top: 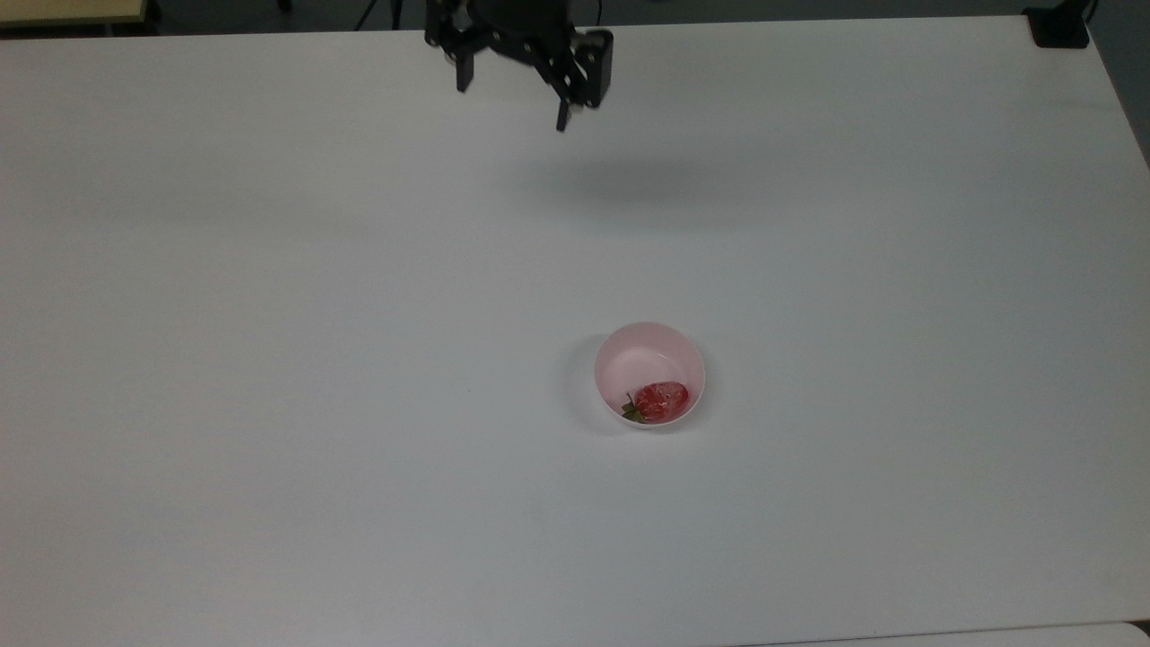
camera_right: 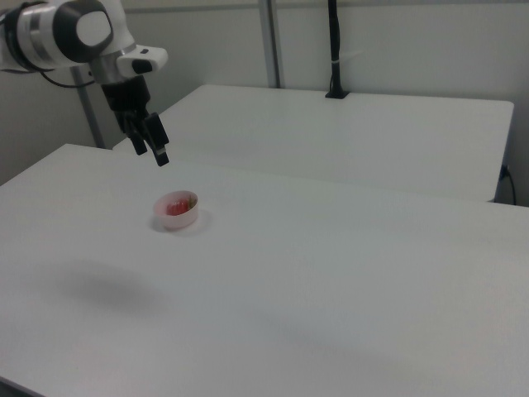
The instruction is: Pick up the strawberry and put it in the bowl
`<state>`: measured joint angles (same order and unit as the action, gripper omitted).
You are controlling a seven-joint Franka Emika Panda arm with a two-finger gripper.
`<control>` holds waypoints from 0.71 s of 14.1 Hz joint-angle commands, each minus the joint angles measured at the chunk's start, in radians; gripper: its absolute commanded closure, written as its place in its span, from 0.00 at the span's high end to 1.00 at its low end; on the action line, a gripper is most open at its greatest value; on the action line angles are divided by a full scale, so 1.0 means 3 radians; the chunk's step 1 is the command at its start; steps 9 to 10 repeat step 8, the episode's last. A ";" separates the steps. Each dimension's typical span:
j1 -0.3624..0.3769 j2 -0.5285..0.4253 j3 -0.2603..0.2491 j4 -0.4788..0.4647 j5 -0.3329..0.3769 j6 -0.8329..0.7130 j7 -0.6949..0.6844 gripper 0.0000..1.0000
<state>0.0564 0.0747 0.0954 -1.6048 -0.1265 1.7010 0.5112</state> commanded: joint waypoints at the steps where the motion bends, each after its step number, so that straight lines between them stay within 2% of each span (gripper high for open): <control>1: -0.0014 -0.0412 -0.0144 -0.0434 0.0064 0.0041 -0.0709 1.00; 2: -0.0050 -0.0433 -0.0215 -0.0414 0.0064 0.0041 -0.0995 1.00; 3: -0.0050 -0.0469 -0.0327 -0.0398 0.0079 0.0046 -0.1059 1.00; 10: -0.0050 -0.0494 -0.0359 -0.0398 0.0130 0.0041 -0.1106 1.00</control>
